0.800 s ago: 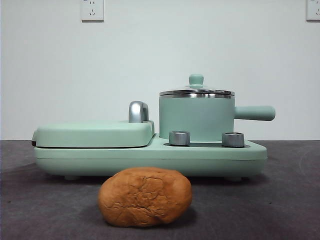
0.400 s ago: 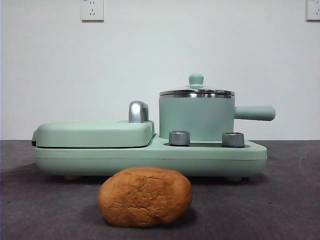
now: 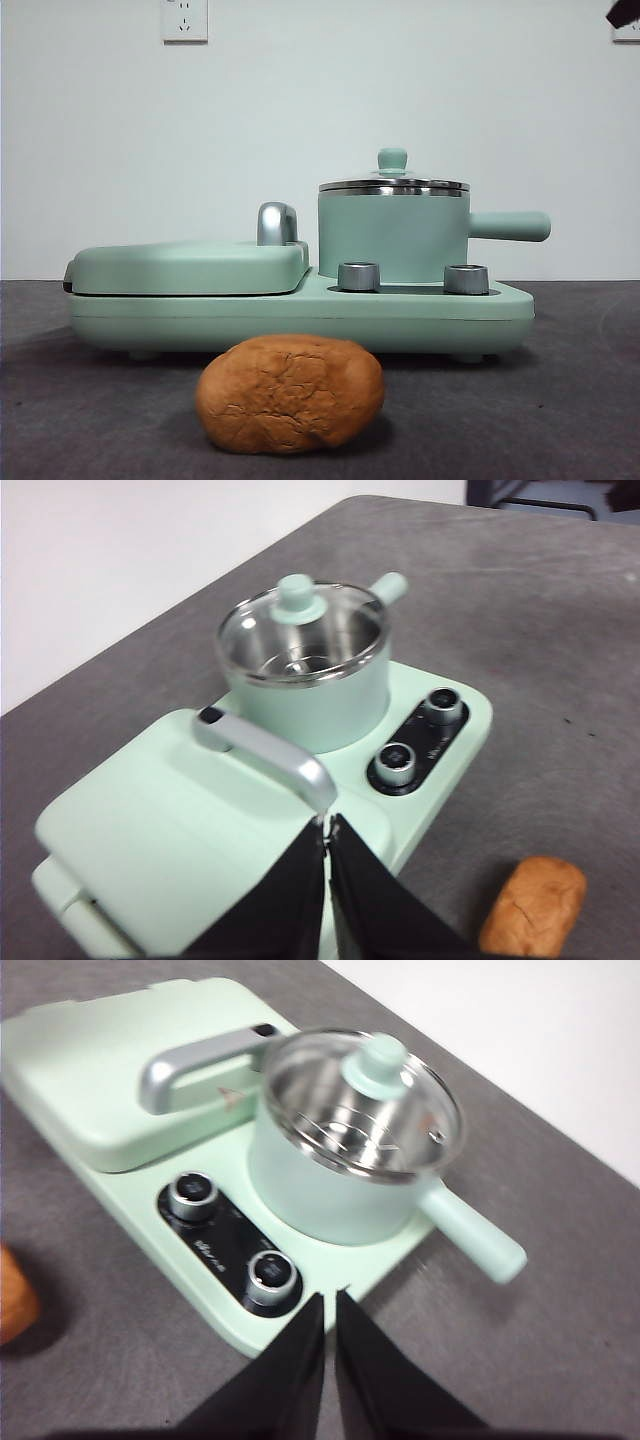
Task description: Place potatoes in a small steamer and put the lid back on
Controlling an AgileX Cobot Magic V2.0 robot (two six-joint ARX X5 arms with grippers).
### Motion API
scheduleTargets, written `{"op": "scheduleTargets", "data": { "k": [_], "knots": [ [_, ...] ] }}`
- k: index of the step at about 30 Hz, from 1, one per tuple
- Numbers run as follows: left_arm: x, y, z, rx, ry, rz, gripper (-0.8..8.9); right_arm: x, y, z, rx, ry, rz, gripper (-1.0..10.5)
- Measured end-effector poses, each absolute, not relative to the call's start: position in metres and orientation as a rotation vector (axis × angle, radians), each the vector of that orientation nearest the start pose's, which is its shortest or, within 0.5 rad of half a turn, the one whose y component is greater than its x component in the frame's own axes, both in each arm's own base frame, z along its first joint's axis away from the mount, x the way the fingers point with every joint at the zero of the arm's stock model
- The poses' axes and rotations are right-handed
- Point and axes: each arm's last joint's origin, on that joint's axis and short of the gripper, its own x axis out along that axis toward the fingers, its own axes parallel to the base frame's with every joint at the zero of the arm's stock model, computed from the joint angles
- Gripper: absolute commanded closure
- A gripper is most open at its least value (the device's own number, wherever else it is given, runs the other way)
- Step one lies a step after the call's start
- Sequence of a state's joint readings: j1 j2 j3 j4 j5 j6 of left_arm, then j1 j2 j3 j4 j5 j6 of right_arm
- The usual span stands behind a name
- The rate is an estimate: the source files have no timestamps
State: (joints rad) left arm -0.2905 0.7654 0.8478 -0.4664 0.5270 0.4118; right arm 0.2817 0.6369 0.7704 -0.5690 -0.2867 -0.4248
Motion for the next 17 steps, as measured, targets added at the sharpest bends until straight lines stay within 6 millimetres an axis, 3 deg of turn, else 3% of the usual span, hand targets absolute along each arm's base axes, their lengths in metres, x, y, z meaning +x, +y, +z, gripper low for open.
{"op": "scheduleTargets", "data": {
  "k": [1, 3, 5, 13, 17],
  "knots": [
    [0.144, -0.059, 0.332, 0.340, 0.218, -0.880, 7.45, 0.121, 0.045, 0.312, -0.414, 0.312, 0.653, 8.6],
    [0.143, -0.061, 0.332, 0.346, 0.213, -0.892, 5.61, 0.121, 0.045, 0.312, -0.426, 0.306, 0.662, 7.3],
    [0.143, -0.061, 0.332, 0.347, 0.212, -0.897, 4.67, 0.121, 0.046, 0.312, -0.431, 0.305, 0.666, 6.5],
    [0.145, -0.065, 0.334, 0.349, 0.175, -0.907, 4.85, 0.121, 0.046, 0.312, -0.422, 0.307, 0.665, 6.4],
    [0.161, -0.072, 0.336, 0.309, 0.155, -0.858, 4.84, 0.121, 0.046, 0.312, -0.383, 0.320, 0.657, 6.4]
  ]
}}
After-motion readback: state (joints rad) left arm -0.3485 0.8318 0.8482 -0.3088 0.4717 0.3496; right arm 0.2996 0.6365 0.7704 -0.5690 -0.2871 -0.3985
